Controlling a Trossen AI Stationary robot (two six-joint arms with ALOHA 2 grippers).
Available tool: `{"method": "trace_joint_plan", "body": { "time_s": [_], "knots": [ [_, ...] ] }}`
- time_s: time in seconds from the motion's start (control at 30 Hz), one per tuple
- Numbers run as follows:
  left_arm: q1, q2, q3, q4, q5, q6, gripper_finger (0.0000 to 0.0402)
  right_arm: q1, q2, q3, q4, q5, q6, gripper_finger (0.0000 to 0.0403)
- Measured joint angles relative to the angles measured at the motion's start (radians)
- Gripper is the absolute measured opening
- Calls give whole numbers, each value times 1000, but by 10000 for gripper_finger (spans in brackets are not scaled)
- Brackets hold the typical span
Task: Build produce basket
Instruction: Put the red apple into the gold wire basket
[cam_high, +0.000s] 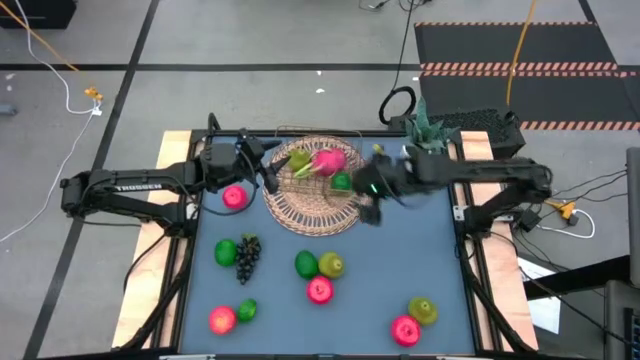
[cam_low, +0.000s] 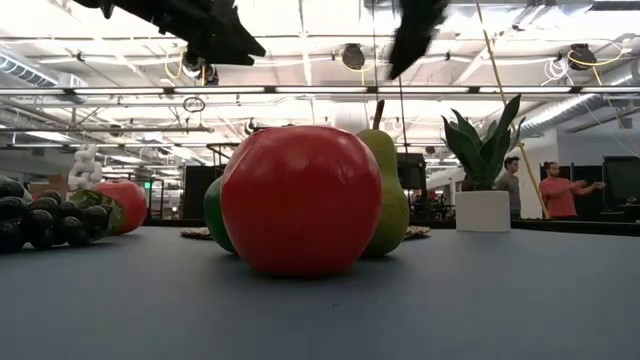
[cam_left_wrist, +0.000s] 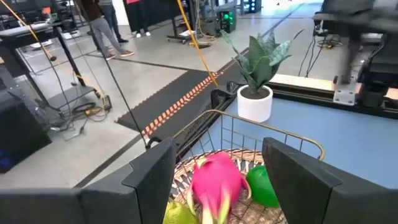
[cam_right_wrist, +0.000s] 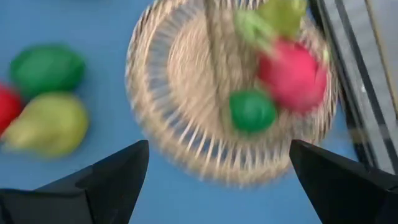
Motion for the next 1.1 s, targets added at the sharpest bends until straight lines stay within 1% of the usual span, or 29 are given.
{"method": "trace_joint_plan", "body": {
  "time_s": [0.1, 0.2, 0.27, 0.37, 0.53, 0.6, 0.67, 0.77, 0.87, 0.97, 1.1],
  "knots": [
    [0, 0, 0, 5, -1, -13, 244, 136, -65, -46, -115, 15, 183, 384],
    [0, 0, 0, 19, -1, -40, 244, 253, -121, -127, -190, -37, 351, 384],
    [0, 0, 0, 22, 0, -67, 244, 322, -159, -191, -218, -54, 477, 384],
    [-5, 0, 0, 21, 5, -103, 244, 392, -200, -271, -301, -46, 667, 384],
    [-27, 0, 0, 16, 6, -147, 243, 457, -220, -366, -550, 3, 1017, 384],
    [-47, 0, 0, 6, 7, -171, 244, 484, -221, -399, -554, 3, 1120, 384],
    [-74, 0, 0, -10, 7, -186, 244, 521, -220, -431, -455, 3, 1163, 384],
    [-119, 0, 0, -22, 7, -200, 243, 571, -200, -470, -185, 10, 1171, 384],
    [-169, 0, 0, -21, 7, -206, 244, 610, -151, -498, 149, 11, 1106, 384],
    [-219, 0, 0, -12, 7, -206, 244, 630, -75, -497, 449, 53, 1023, 384],
    [-280, 23, 1, 18, 7, -206, 244, 617, 67, -497, 705, 54, 919, 384]
  ]
}}
